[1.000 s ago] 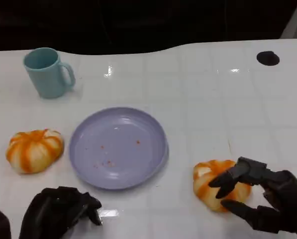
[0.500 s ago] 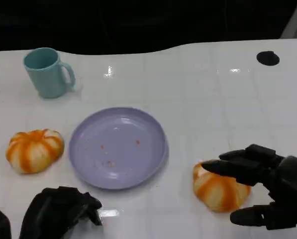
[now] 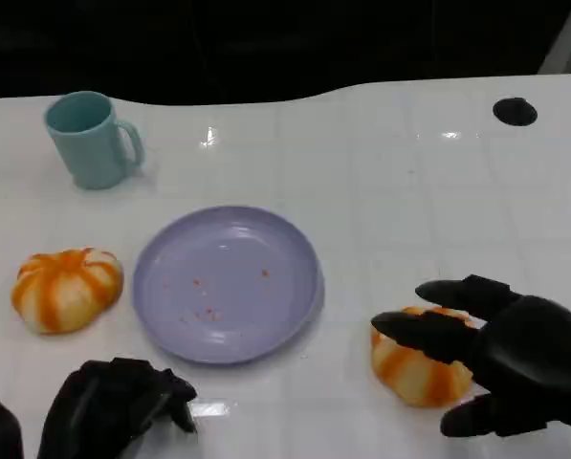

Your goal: Grasp the bread from the table and place it into the plate.

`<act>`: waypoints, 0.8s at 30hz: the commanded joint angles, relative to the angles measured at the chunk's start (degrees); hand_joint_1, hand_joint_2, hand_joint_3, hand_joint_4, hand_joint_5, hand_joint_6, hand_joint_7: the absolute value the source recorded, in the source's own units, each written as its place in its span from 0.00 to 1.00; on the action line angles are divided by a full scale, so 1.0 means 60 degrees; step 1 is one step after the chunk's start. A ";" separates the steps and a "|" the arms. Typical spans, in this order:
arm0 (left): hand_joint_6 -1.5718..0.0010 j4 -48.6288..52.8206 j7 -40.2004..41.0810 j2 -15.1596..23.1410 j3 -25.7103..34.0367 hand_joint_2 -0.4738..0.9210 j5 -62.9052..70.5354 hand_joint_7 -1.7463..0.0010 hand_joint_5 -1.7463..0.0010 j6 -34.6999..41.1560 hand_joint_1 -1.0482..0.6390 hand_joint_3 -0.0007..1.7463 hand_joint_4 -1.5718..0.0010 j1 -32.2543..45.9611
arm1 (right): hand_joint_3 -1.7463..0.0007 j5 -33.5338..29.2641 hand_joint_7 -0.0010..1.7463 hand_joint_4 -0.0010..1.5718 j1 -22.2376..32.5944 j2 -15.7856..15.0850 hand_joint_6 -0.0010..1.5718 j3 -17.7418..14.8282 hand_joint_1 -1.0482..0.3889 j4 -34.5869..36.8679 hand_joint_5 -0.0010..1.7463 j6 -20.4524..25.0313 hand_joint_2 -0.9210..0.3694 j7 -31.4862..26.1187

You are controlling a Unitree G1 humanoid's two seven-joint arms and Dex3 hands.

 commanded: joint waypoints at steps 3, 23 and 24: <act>0.00 -0.0047 0.0104 0.0104 0.0040 0.90 0.0022 0.92 0.05 0.0047 0.00 0.00 0.51 0.0089 | 0.99 -0.0905 0.01 0.07 -0.0644 -0.0170 0.18 0.0637 0.29 0.0975 0.13 0.0361 0.01 -0.0958; 0.00 -0.0182 0.0118 0.0108 0.0021 0.90 0.0006 0.92 0.05 0.0106 0.00 0.00 0.51 0.0164 | 0.96 -0.1575 0.00 0.11 -0.1426 -0.0609 0.20 0.1747 0.30 0.2523 0.11 0.1315 0.00 -0.1795; 0.00 -0.0192 0.0117 0.0105 0.0020 0.90 0.0003 0.92 0.05 0.0119 0.00 0.00 0.51 0.0168 | 0.95 -0.1573 0.00 0.11 -0.1455 -0.0620 0.19 0.1802 0.30 0.2552 0.11 0.1377 0.00 -0.1726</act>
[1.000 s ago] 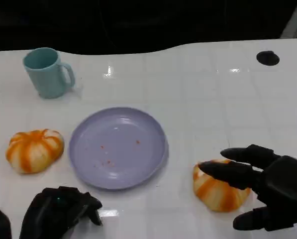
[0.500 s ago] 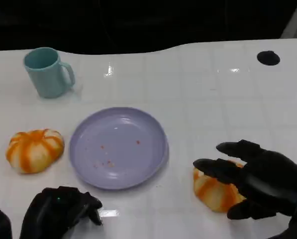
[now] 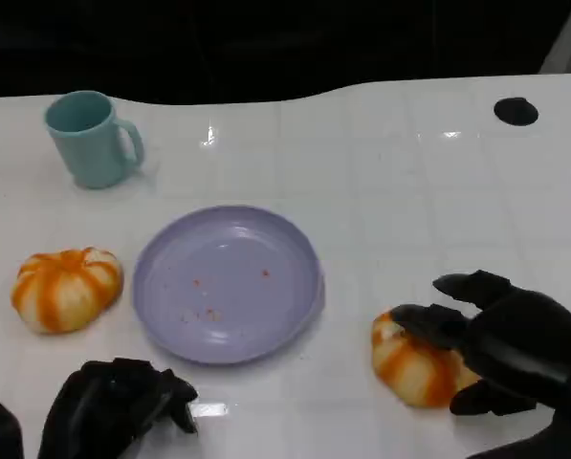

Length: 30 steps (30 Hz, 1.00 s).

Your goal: Grasp the bread from the table and place it into the plate.

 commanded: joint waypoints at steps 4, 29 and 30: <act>0.00 -0.0104 0.0103 0.0100 0.0048 0.90 0.0010 0.92 0.06 0.0118 0.00 0.00 0.51 0.0117 | 0.94 -0.0058 0.01 0.11 -0.0344 -0.0258 0.20 0.0450 0.30 0.0423 0.10 0.0305 0.00 0.0156; 0.00 -0.0233 0.0091 0.0059 0.0049 0.90 -0.0007 0.92 0.05 0.0147 0.00 0.00 0.51 0.0195 | 0.74 0.0141 0.63 0.54 -0.2218 0.0888 0.58 0.1792 0.58 0.4587 0.99 0.0178 0.04 -0.3135; 0.00 -0.0254 0.0097 0.0056 0.0047 0.90 -0.0008 0.92 0.05 0.0157 0.00 0.00 0.51 0.0207 | 0.71 0.0167 0.73 0.54 -0.2272 0.0917 0.54 0.1826 0.59 0.4699 0.99 0.0153 0.06 -0.3324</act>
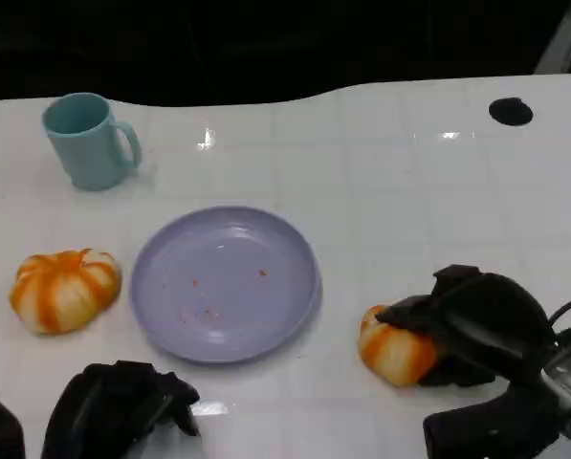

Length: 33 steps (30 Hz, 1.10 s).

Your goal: Grasp the bread from the table and place it into the plate.

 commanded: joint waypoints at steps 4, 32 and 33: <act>0.00 -0.0159 0.0099 0.0122 0.0056 0.90 0.0008 0.92 0.06 0.0049 0.00 0.00 0.51 0.0131 | 0.66 0.0027 0.74 0.52 -0.0186 0.0091 0.53 0.0261 0.60 0.0978 1.00 0.0053 0.10 -0.1087; 0.00 -0.0020 0.0085 0.0120 0.0078 0.90 -0.0011 0.91 0.05 0.0080 0.01 0.00 0.51 0.0064 | 0.08 0.3663 0.96 0.66 -0.0533 0.2000 0.55 -0.0984 0.70 0.1798 1.00 -0.2624 0.62 -0.2505; 0.00 -0.0016 0.0081 0.0118 0.0076 0.90 -0.0008 0.91 0.05 0.0067 0.01 0.00 0.51 0.0067 | 0.08 0.3721 0.96 0.66 -0.0651 0.2162 0.55 -0.1006 0.70 0.1910 1.00 -0.2706 0.62 -0.2491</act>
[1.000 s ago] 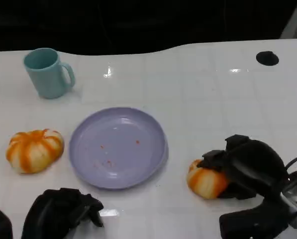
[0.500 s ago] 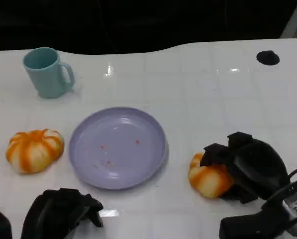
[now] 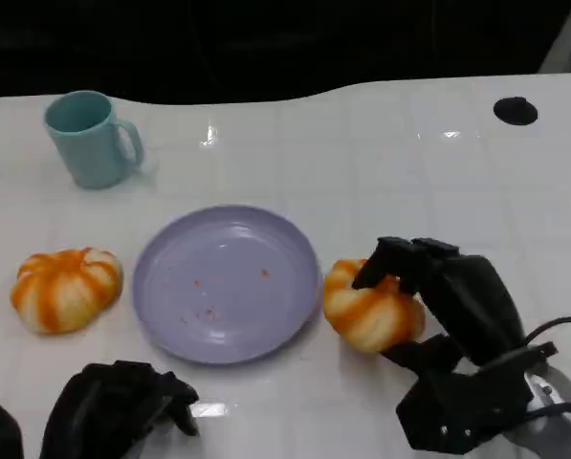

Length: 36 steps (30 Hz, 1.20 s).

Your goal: Grasp the bread from the table and place it into the plate.

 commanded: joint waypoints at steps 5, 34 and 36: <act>0.00 0.0048 0.0136 0.0083 0.0046 0.90 0.0032 0.92 0.06 0.0080 0.01 0.00 0.51 0.0043 | 0.02 0.0449 1.00 0.66 -0.0906 0.1008 0.51 -0.0203 0.73 0.0478 1.00 -0.0148 0.65 0.0365; 0.00 0.0094 0.0116 -0.0010 -0.0051 0.90 0.0095 0.91 0.06 -0.0069 0.02 0.00 0.50 0.0083 | 0.56 -0.0688 0.45 0.45 -0.3886 0.2782 0.47 0.0935 0.63 0.4787 0.73 -0.0160 0.21 -0.0590; 0.00 0.0096 0.0121 -0.0012 -0.0053 0.90 0.0085 0.91 0.06 -0.0049 0.02 0.00 0.50 0.0073 | 0.64 -0.0640 0.30 0.40 -0.3920 0.2731 0.45 0.0999 0.61 0.4721 0.63 -0.0173 0.17 -0.0143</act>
